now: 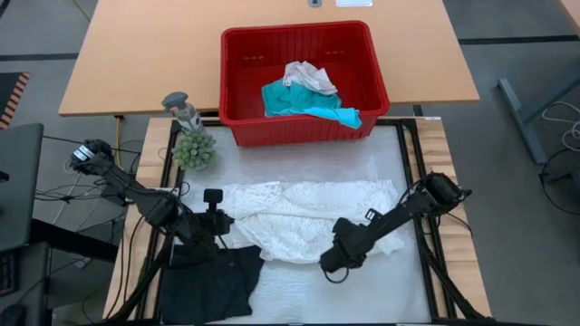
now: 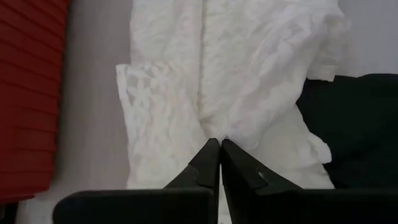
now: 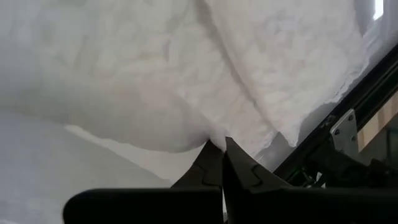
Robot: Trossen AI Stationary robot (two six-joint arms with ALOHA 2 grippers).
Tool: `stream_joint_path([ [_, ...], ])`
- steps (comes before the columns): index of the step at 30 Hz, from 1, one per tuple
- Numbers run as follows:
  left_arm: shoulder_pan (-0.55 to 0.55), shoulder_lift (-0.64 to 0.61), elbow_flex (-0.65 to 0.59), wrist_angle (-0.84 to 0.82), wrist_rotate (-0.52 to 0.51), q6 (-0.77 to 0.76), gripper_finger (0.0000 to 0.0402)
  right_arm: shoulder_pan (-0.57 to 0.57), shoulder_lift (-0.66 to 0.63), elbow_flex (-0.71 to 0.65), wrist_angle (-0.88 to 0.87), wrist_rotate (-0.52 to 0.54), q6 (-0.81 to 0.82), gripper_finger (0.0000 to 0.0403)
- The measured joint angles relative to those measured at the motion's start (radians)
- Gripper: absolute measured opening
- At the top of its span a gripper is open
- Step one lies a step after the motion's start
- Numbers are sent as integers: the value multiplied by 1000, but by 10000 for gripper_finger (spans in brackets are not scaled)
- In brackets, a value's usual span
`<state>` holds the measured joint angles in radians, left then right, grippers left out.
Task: Fold Laundry from Bin
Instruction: Fold the white dress
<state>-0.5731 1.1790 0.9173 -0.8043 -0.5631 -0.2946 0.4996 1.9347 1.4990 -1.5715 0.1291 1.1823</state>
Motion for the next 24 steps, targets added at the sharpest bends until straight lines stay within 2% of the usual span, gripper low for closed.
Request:
stream_joint_path([
  [4, 26, -2, -20, 2, 41, 3, 0, -32, 0, 0, 0, -1, 53, 17],
  [10, 46, -14, -70, 14, 31, -5, 0, -79, 0, -6, 0, -4, 131, 17],
  [20, 92, -36, -81, 108, 25, 42, 0, -132, -19, -90, 0, -35, 235, 17],
  [24, 119, -36, -81, 119, 25, 89, 0, -148, -68, -146, -1, -37, 257, 17],
])
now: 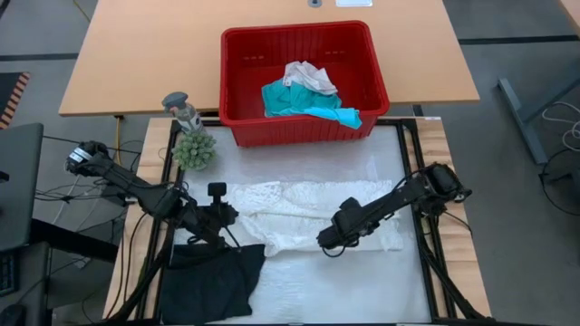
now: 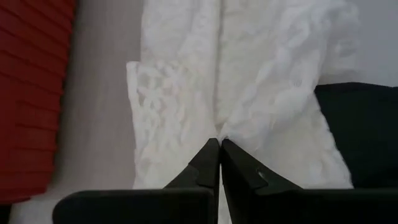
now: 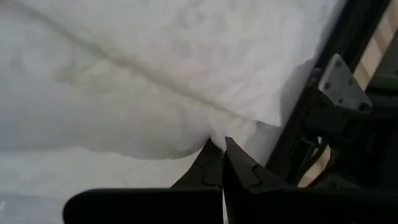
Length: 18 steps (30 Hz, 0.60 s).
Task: Fold Laundry from Bin
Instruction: Fold the white dress
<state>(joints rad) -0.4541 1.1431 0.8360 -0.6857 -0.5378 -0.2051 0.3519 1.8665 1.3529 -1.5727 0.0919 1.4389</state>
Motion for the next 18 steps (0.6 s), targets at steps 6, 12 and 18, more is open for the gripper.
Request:
stream_joint_path([
  [6, 65, 0, 0, 7, 11, 74, 0, -34, -120, -104, 2, 9, 21, 17],
  [12, 132, 1, -7, 55, 87, 126, 0, -88, -173, -151, 2, 22, -36, 17],
  [18, 165, 1, -7, 69, 93, 142, 0, -148, -135, -151, 76, 22, -210, 21],
])
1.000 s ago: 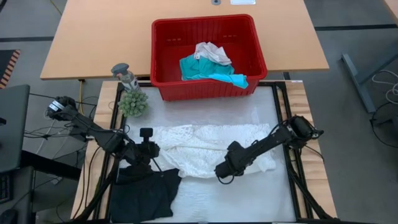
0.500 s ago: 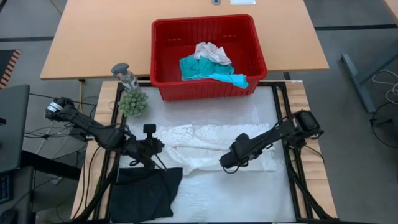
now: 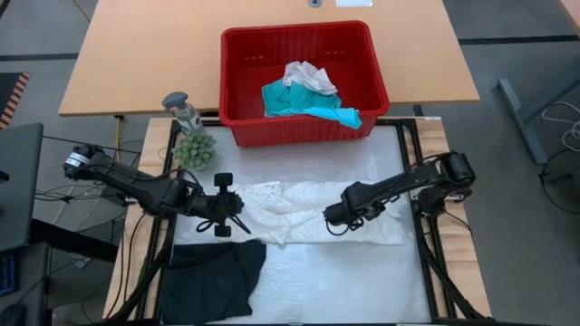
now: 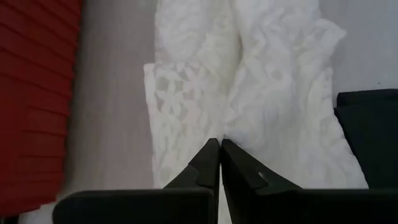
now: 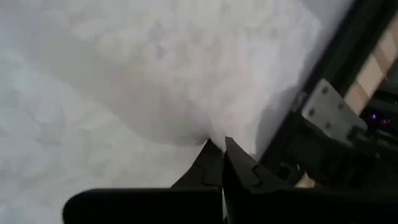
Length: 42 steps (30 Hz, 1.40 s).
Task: Fold Laundry from Bin
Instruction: Fold the white dress
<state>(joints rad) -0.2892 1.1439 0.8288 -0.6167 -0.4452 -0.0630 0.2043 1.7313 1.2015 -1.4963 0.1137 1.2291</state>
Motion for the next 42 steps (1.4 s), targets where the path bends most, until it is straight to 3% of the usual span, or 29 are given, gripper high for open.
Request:
stream_joint_path([
  [8, 33, 1, -5, 10, 31, 0, 0, -46, 59, 0, -31, 43, -87, 45],
  [14, 53, 1, -104, 57, 55, -104, 9, -45, 55, 0, 18, 45, -142, 56],
  [19, 54, 1, -177, 112, 72, -131, 40, -42, 56, 0, 43, 18, -160, 89],
  [30, 79, 1, -185, 115, 90, -142, 136, -64, 56, 0, 32, 16, -155, 196],
  [35, 92, 1, -186, 26, 68, -203, 171, -70, 56, -3, 32, 17, -157, 207],
  [42, 97, -81, -156, -12, 49, -295, 174, -69, 56, -55, 23, 20, -157, 201],
])
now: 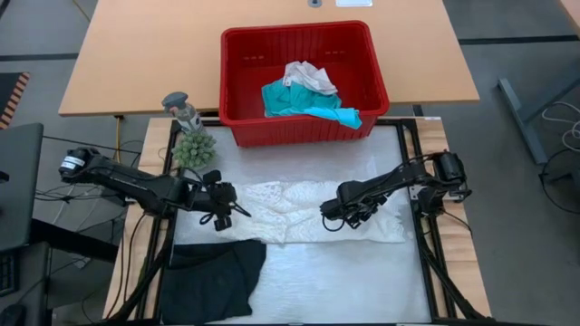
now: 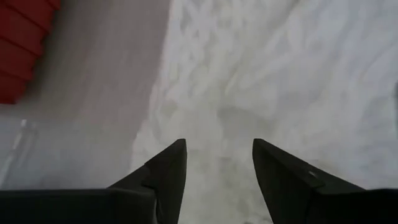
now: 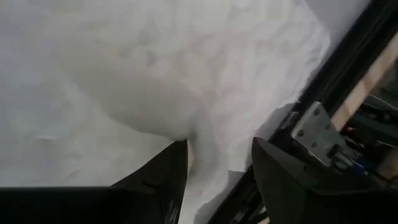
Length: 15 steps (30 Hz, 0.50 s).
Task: Fold Laundry from Bin
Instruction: Fold the white dress
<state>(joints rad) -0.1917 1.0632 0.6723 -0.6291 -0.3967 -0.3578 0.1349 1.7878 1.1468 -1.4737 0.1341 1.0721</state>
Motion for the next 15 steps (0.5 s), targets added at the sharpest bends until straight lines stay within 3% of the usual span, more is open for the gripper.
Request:
stream_joint_path([
  [4, 0, -89, 56, -19, 2, -79, 174, 1, -25, -4, -32, 51, 1, 203],
  [10, -32, -153, 64, 160, 102, -123, 174, 57, -198, -3, -15, 71, 16, 209],
  [15, -102, -97, 64, 180, 104, -160, 174, 219, -305, -26, -4, 27, 227, 209],
])
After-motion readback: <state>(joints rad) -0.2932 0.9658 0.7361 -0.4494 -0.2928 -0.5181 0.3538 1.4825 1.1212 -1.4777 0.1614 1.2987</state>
